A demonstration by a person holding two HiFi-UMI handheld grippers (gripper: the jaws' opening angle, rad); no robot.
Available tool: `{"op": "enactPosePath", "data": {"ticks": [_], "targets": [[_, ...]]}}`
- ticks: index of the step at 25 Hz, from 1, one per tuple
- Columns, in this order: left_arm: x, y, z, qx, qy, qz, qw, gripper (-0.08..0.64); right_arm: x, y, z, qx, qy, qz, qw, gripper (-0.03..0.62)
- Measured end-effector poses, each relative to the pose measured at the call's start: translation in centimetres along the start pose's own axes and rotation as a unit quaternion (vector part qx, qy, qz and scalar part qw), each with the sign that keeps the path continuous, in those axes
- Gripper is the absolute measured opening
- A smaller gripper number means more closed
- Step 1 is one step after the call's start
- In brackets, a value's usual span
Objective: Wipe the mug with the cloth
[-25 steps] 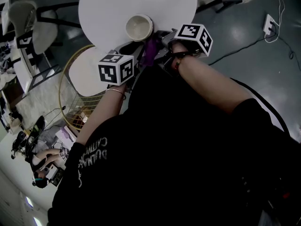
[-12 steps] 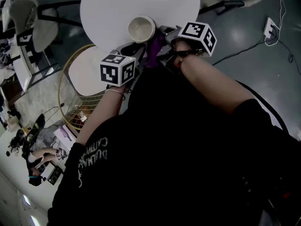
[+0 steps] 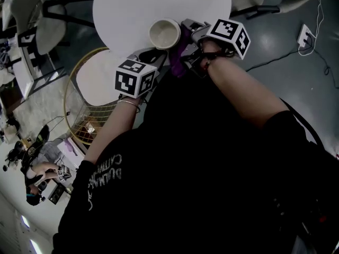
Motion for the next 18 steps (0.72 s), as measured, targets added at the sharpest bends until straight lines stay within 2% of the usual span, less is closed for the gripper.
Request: {"op": "enactPosePath", "data": {"ticks": [3,10,18], "targets": [[-0.2,-0.1,0.2,-0.005,-0.012,0.011,0.9999,0.063,0.3,-0.1,0.8,-0.003,-0.003,-0.018,1.0,0.018],[-0.9,0.8,0.1,-0.022,-0.031,0.03,0.9988,0.064,0.2,0.6,1.0,-0.009,-0.001,-0.017,1.0,0.018],[-1.3,1.0,0.1,-0.033,-0.062,0.067,0.9953,0.063,0.4,0.5,1.0,-0.023,-0.007,-0.054,0.998,0.018]]}}
Point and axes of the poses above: the fingertips, and each gripper's own axes: z forward along the fingers, y to its right, x out of its top, the point moved 2 cm from there along -z, backward along the fingers, and after that the axes turned 6 degrees about -z, right-handed, at the moved point
